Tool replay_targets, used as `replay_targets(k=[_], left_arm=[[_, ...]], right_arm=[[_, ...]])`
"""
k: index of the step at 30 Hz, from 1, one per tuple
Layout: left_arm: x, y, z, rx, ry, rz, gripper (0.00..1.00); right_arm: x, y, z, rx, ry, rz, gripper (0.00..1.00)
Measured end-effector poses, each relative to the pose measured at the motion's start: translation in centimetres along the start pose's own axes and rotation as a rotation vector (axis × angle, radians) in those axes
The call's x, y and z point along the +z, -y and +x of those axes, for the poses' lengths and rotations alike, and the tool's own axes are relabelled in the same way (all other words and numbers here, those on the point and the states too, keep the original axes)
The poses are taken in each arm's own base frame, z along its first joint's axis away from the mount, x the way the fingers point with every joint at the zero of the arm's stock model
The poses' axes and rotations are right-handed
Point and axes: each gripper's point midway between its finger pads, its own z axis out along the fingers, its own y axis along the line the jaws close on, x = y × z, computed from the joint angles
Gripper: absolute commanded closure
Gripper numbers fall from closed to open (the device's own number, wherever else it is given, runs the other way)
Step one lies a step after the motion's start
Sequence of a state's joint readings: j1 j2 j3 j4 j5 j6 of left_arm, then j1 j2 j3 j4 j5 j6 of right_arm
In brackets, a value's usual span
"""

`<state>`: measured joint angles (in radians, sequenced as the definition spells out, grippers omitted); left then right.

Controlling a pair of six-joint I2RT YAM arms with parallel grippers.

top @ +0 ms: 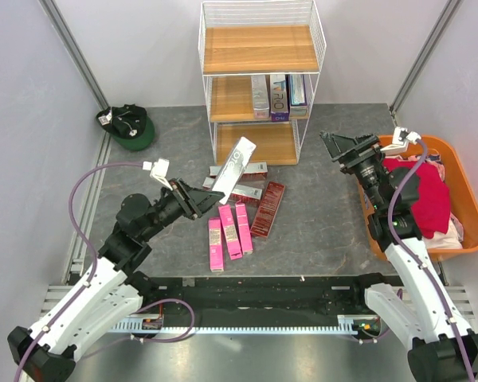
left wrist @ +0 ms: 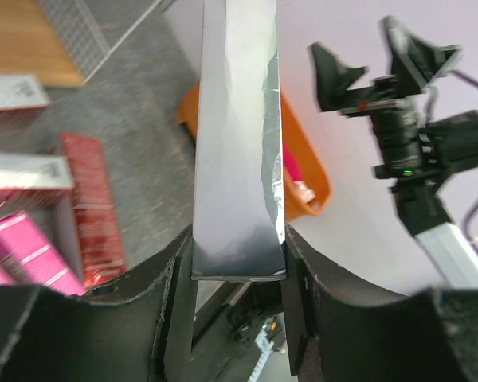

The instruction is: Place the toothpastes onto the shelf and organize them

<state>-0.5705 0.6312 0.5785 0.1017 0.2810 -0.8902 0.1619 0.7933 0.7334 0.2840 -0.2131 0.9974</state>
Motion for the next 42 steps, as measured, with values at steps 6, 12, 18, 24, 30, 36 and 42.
replay_targets(k=[6, 12, 18, 24, 30, 36, 42], left_arm=[[1.2, -4.1, 1.5, -0.017, -0.061, -0.158, 0.98], [2.3, -5.0, 0.2, -0.007, -0.039, -0.215, 0.98], [4.1, -4.6, -4.0, 0.008, 0.056, -0.214, 0.98], [7.0, -7.0, -7.0, -0.021, 0.1, -0.234, 0.98], [10.7, -8.7, -9.0, -0.053, 0.099, -0.243, 0.98], [14.4, -9.6, -10.9, -0.11, 0.107, -0.24, 0.98], [18.3, -11.7, -12.5, -0.227, 0.141, -0.274, 0.98]], right_arm=[[0.7, 1.2, 0.9, 0.006, -0.029, 0.03, 0.02], [0.9, 1.6, 1.3, 0.001, -0.047, 0.035, 0.02], [1.5, 2.6, 1.9, -0.003, -0.069, 0.054, 0.02], [2.9, 4.7, 4.0, 0.019, -0.161, 0.09, 0.02], [3.0, 5.1, 5.1, 0.03, -0.213, 0.089, 0.02], [2.6, 4.3, 4.8, 0.005, -0.217, 0.076, 0.02], [2.1, 2.7, 4.0, -0.042, -0.214, 0.039, 0.02]])
